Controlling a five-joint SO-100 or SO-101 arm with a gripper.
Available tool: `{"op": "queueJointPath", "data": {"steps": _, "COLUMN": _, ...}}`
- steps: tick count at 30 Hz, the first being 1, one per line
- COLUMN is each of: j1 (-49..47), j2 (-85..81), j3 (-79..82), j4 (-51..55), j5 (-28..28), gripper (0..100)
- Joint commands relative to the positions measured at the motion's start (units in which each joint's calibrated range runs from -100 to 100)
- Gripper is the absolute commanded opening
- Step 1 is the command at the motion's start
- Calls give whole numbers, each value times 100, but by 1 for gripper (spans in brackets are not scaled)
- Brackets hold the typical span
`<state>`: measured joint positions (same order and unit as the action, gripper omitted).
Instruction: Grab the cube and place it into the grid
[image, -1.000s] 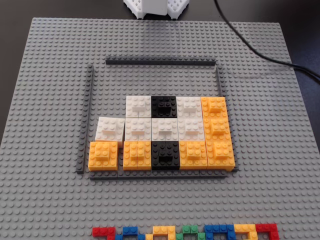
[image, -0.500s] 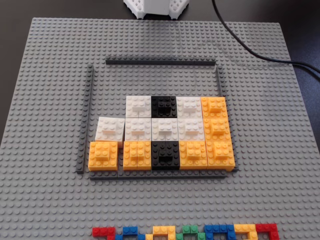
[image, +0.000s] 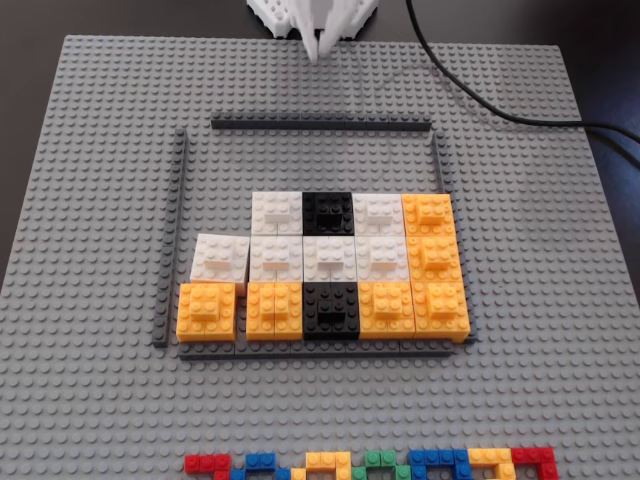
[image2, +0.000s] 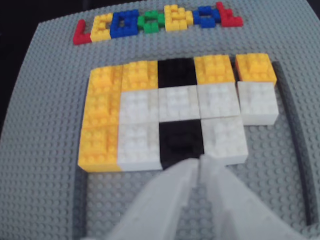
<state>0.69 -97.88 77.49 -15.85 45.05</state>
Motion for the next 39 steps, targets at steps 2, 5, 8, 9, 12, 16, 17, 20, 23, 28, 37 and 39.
{"op": "queueJointPath", "data": {"steps": 2, "j1": 52, "j2": -212, "j3": 1363, "j4": -794, "j5": 156, "gripper": 0}}
{"op": "queueJointPath", "data": {"steps": 5, "j1": 104, "j2": -212, "j3": 2233, "j4": -1244, "j5": 317, "gripper": 0}}
{"op": "queueJointPath", "data": {"steps": 8, "j1": 96, "j2": -212, "j3": 2242, "j4": -1205, "j5": 112, "gripper": 0}}
{"op": "queueJointPath", "data": {"steps": 9, "j1": 96, "j2": -212, "j3": 2242, "j4": -1205, "j5": 112, "gripper": 0}}
{"op": "queueJointPath", "data": {"steps": 12, "j1": 104, "j2": -212, "j3": 2242, "j4": -1185, "j5": 112, "gripper": 0}}
{"op": "queueJointPath", "data": {"steps": 16, "j1": 185, "j2": -212, "j3": 2242, "j4": -1048, "j5": 142, "gripper": 0}}
{"op": "queueJointPath", "data": {"steps": 17, "j1": 200, "j2": -212, "j3": 2242, "j4": -985, "j5": 176, "gripper": 0}}
{"op": "queueJointPath", "data": {"steps": 20, "j1": 214, "j2": -203, "j3": 2242, "j4": -770, "j5": 210, "gripper": 0}}
{"op": "queueJointPath", "data": {"steps": 23, "j1": 214, "j2": -203, "j3": 2242, "j4": -560, "j5": 234, "gripper": 0}}
{"op": "queueJointPath", "data": {"steps": 28, "j1": 207, "j2": -203, "j3": 2242, "j4": -394, "j5": 210, "gripper": 0}}
{"op": "queueJointPath", "data": {"steps": 37, "j1": 96, "j2": -212, "j3": 2242, "j4": -306, "j5": 190, "gripper": 0}}
{"op": "queueJointPath", "data": {"steps": 39, "j1": 96, "j2": -212, "j3": 2242, "j4": -262, "j5": 176, "gripper": 0}}
